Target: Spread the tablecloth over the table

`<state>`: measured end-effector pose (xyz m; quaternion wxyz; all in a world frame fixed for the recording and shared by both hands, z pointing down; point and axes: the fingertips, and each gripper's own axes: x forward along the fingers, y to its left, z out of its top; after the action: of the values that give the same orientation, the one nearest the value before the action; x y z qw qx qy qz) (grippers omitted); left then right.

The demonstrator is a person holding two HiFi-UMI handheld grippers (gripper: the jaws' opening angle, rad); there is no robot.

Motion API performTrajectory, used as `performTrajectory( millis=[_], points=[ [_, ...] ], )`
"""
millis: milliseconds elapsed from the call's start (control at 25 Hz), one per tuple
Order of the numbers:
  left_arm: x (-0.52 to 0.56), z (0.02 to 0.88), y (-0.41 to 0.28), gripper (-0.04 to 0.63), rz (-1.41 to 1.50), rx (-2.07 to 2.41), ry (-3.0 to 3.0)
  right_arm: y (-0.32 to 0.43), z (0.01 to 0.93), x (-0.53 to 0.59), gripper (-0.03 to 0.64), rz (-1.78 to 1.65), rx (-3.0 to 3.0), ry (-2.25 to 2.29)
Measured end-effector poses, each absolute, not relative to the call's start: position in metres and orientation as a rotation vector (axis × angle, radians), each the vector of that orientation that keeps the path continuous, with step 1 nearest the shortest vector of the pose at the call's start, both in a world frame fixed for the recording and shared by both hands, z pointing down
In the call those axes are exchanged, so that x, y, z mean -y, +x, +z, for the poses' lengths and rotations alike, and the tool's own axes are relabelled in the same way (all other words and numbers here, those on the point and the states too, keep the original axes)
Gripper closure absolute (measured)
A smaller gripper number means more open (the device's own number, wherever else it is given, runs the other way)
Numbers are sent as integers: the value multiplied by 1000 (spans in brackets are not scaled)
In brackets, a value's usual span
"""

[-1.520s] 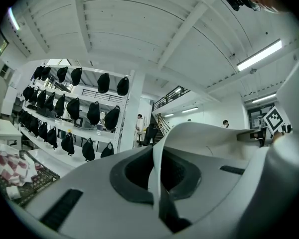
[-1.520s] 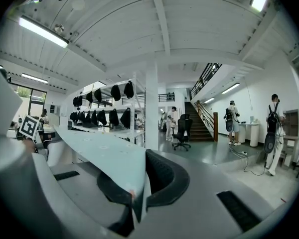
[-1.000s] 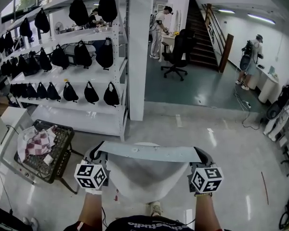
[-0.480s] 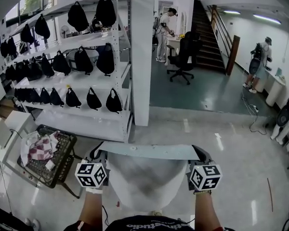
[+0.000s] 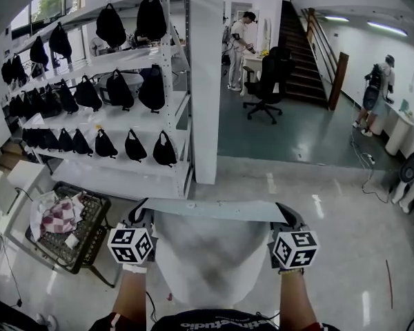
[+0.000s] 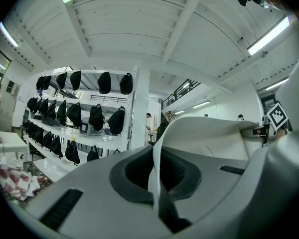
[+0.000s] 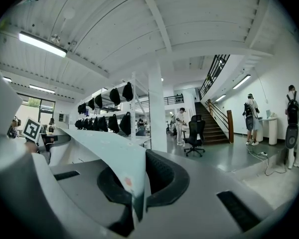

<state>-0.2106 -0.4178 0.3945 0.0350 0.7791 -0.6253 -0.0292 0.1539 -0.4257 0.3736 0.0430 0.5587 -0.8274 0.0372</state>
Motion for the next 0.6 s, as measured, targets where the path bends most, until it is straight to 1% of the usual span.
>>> performTrajectory(
  millis=[600],
  points=[
    [471, 358, -206, 577, -148, 1978, 2416, 159, 345, 485, 591, 49, 2542, 1713]
  ],
)
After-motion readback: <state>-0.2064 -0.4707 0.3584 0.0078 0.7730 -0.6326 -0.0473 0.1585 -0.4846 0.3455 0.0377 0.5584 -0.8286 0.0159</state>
